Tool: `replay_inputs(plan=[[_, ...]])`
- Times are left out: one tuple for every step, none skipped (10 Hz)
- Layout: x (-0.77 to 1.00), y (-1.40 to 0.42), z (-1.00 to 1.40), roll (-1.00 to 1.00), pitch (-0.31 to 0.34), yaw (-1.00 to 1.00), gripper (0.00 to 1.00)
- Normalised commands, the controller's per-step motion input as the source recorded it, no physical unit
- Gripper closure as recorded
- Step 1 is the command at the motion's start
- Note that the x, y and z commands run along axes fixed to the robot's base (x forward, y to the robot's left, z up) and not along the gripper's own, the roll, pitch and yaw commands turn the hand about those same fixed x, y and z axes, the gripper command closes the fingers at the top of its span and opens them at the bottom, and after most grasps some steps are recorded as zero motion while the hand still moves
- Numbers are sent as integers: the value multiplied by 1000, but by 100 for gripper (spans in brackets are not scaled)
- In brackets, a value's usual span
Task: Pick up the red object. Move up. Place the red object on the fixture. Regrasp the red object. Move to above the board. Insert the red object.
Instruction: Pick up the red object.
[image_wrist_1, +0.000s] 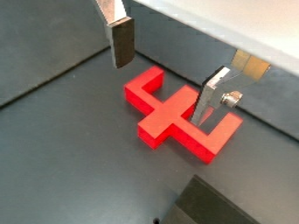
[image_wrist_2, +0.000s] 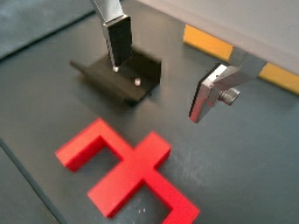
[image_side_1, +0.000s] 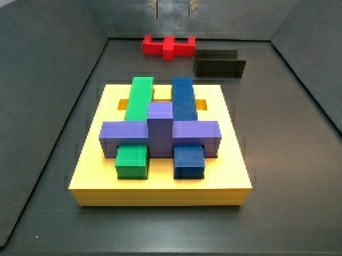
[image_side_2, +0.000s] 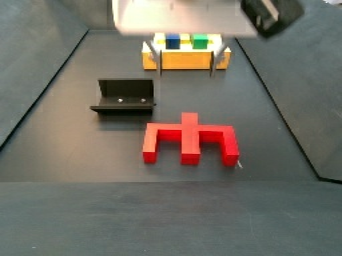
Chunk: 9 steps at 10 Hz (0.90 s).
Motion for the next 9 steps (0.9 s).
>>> replay_inputs(plan=[[-86,6,-869,129,-76,66,0],[-134,63,-771,84,-64,51,0],[-191,189,-786,21,-81,31,0],[-143,249,-614,4,-53,0,0],[0,243,-566,11,-37,0,0],[0,169,-531,83,-1,0,0],[0,63,-471,20,0,0,0],[-3,40,-400,0,-4,0,0],[-49,120,-369,0,-1,0,0]])
